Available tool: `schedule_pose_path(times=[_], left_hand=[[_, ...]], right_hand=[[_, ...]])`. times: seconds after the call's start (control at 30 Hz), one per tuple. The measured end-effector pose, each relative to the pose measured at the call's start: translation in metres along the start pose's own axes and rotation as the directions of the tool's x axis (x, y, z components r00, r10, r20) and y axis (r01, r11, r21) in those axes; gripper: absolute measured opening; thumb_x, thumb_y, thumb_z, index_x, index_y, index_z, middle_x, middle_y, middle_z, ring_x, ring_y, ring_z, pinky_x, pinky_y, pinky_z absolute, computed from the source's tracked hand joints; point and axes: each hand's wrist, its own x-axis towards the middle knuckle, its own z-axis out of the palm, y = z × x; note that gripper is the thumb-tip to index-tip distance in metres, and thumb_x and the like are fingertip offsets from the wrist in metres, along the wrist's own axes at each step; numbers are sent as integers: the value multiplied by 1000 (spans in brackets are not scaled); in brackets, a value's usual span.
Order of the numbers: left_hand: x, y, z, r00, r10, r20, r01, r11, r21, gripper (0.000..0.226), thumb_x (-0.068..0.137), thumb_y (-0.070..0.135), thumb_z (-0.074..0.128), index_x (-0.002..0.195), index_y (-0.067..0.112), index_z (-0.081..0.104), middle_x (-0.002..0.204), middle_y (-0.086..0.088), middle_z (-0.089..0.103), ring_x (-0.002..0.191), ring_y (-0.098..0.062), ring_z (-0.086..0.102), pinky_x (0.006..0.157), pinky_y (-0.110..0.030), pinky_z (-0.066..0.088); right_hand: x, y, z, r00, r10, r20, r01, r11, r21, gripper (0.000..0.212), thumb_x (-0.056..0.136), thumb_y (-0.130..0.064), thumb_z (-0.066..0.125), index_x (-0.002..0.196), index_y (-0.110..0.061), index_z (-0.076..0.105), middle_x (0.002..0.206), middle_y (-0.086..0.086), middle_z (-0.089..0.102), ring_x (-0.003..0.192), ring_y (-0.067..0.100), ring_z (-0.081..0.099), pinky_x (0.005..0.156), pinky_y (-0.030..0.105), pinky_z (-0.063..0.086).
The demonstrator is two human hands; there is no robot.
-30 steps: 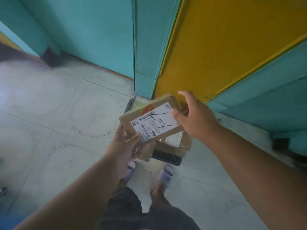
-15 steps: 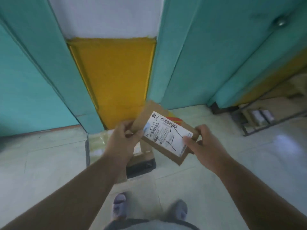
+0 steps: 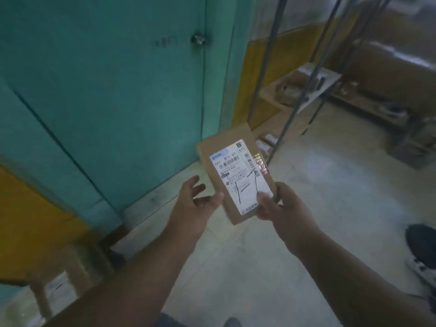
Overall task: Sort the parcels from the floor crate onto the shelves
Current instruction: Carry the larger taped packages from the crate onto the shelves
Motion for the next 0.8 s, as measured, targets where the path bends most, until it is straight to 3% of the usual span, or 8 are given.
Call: schedule_pose_path(times=[0.2,0.27,0.37,0.4,0.5,0.57,0.7,0.8], left_hand=[[100,42,74,994,106,34,-109,987,115,73,82,30,80,145,29,42,133,5,55,102,-6,60,93,-37,49],[139,55,105,989,99,114,-113,985,130,78,71,42,83,139,31,46,126,14,57,107,-7,61,95,-37,49],[194,66,168,946,76,315,-134,977,168,45,80,34,80,116,42,55,117,20,62,115,-10,60,95,-36,50],[209,70,191,925,62,376,-142,972,187,44,79,40,80,115,43,55,118,17,65,115,-9,61,97,-39,51],[243,87,265,855,-4,519,-121,971,206,75,59,63,77,128,46,52,127,12,65,119,-12,60,103,-51,49],[262,96,318,794,-45,606,-100,974,204,73,60,58,79,128,49,53,127,13,67,122,-16,61,102,-55,48],[301,89,424,753,-83,653,-63,978,197,69,67,44,83,128,38,51,118,2,72,113,-26,66,98,-56,52],[322,78,497,718,-102,689,-45,980,192,85,60,51,83,135,32,46,119,-5,71,110,-26,69,98,-52,52]], right_hand=[[79,11,-80,990,24,-140,-9,994,110,14,99,-35,57,109,-25,60,89,-11,73,82,13,72,61,24,59],[109,13,-96,984,38,-173,-15,992,128,15,99,-35,57,110,-25,59,89,-12,74,82,12,72,66,28,62],[149,12,-127,964,61,-258,-28,991,133,14,100,-36,55,109,-26,57,92,-11,72,78,7,71,55,16,53],[159,12,-140,955,77,-285,-37,989,141,12,100,-36,55,108,-27,56,92,-12,71,76,6,71,53,14,51],[185,13,-187,923,120,-365,-67,986,155,10,99,-36,57,105,-28,57,88,-12,72,78,5,71,59,16,55],[203,19,-223,908,146,-393,-83,982,172,13,98,-38,58,108,-29,57,93,-12,73,84,7,72,69,24,60],[243,48,-303,885,138,-445,-95,989,116,18,94,-44,63,108,-39,54,111,-15,66,94,4,65,66,17,53],[280,74,-365,902,164,-400,-65,966,249,27,90,-41,68,110,-34,52,116,-11,70,105,15,68,86,36,57]])
